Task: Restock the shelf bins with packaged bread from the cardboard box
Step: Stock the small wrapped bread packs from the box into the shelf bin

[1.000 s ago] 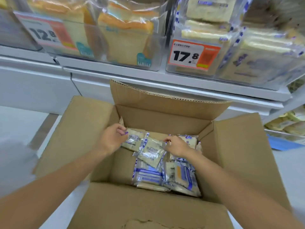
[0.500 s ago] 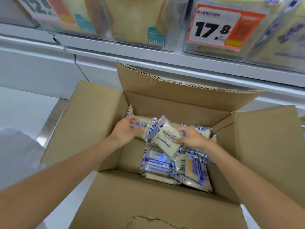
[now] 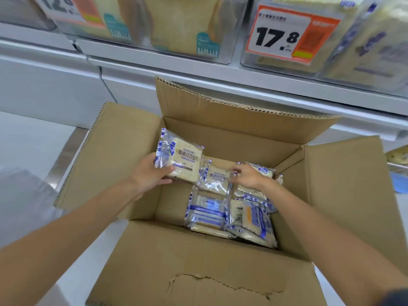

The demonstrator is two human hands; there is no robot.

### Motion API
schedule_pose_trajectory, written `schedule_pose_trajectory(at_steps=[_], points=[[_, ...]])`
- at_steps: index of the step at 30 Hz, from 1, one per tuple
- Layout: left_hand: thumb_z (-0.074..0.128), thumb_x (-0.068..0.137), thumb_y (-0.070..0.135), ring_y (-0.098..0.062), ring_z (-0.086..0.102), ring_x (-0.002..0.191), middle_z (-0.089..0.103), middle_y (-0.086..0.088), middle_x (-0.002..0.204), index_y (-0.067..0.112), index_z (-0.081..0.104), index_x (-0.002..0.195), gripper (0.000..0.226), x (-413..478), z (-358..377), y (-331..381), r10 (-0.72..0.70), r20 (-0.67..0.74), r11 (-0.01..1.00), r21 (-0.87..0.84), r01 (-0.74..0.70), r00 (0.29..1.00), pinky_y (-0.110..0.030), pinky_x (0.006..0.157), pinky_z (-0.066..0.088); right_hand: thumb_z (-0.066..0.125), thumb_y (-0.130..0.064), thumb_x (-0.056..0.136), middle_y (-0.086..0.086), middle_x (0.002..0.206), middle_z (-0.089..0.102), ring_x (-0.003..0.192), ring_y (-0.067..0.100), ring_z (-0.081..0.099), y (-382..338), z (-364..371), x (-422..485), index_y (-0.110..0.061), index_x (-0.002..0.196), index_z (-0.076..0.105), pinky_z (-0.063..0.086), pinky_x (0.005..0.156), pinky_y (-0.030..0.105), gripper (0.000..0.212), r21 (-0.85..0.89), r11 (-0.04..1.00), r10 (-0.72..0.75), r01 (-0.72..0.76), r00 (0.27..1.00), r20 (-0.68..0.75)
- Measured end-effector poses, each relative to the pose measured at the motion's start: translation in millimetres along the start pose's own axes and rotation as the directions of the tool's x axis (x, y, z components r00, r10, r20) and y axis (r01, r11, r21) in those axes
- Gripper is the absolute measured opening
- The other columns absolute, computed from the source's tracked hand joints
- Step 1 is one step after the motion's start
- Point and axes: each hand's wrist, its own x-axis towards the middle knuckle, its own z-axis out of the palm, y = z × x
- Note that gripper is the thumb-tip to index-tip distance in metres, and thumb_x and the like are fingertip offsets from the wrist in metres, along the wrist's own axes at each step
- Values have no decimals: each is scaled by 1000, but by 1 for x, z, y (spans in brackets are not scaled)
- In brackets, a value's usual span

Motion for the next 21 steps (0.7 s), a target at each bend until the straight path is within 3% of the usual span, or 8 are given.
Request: schedule_pose_trajectory(at_steps=[4,6,8,10,13,15,18,21], points=[[63,92,7,-24,68,102,67,-6,117,8,54,124,34,5,1,-2,48,-25,998,28,-47,999,-27,76,60,60,-26,95,9,162,18,146,29,24,-2,34,42,-16,156,11,26,117,37,78,-125,992,17,-12,999,37],[64,91,6,-23,68,102,66,-5,118,9,53,126,36,6,1,-4,56,-19,997,55,-54,998,-27,76,60,61,-30,94,12,162,14,148,33,14,-1,45,54,-20,156,2,18,120,43,87,-208,977,62,-52,997,41],[64,91,6,-21,68,101,67,-6,118,9,54,126,37,9,0,-7,59,-26,995,81,-57,998,-27,77,60,66,-32,90,14,151,32,139,34,31,2,51,60,-20,152,26,28,114,41,74,-346,936,52,-57,998,-23],[64,91,6,-20,68,101,67,-5,117,10,55,126,36,11,1,-9,66,-27,993,99,-63,997,-27,77,60,71,-33,86,11,134,43,124,31,42,4,49,61,-16,136,48,37,103,37,58,-367,930,11,-36,998,-70],[62,92,4,-16,67,100,67,-1,116,14,54,125,35,12,8,-9,71,-16,994,90,-70,997,-26,77,60,76,-16,81,5,108,51,100,23,51,8,35,47,-18,105,52,41,79,31,34,-160,986,-58,48,997,-59],[60,93,4,-15,67,100,67,2,113,17,53,120,31,12,13,-9,74,-39,993,96,-70,996,-32,81,59,74,-3,78,-2,89,50,84,17,49,6,17,23,-19,89,47,39,68,30,33,-7,996,-94,93,990,-106],[57,95,7,-23,66,104,66,-3,115,20,53,114,23,7,21,-2,103,-94,985,148,-88,990,-45,86,58,76,-2,74,-6,86,54,81,14,50,-5,-17,-25,-20,84,52,41,71,30,32,33,978,-195,204,964,-180],[50,98,5,-15,65,92,63,-2,111,21,50,116,24,-9,38,18,112,-45,991,85,-107,993,-27,72,59,77,-6,77,-9,96,65,91,8,62,-32,-44,-78,-26,88,59,49,81,23,29,134,945,-266,297,940,-212]])
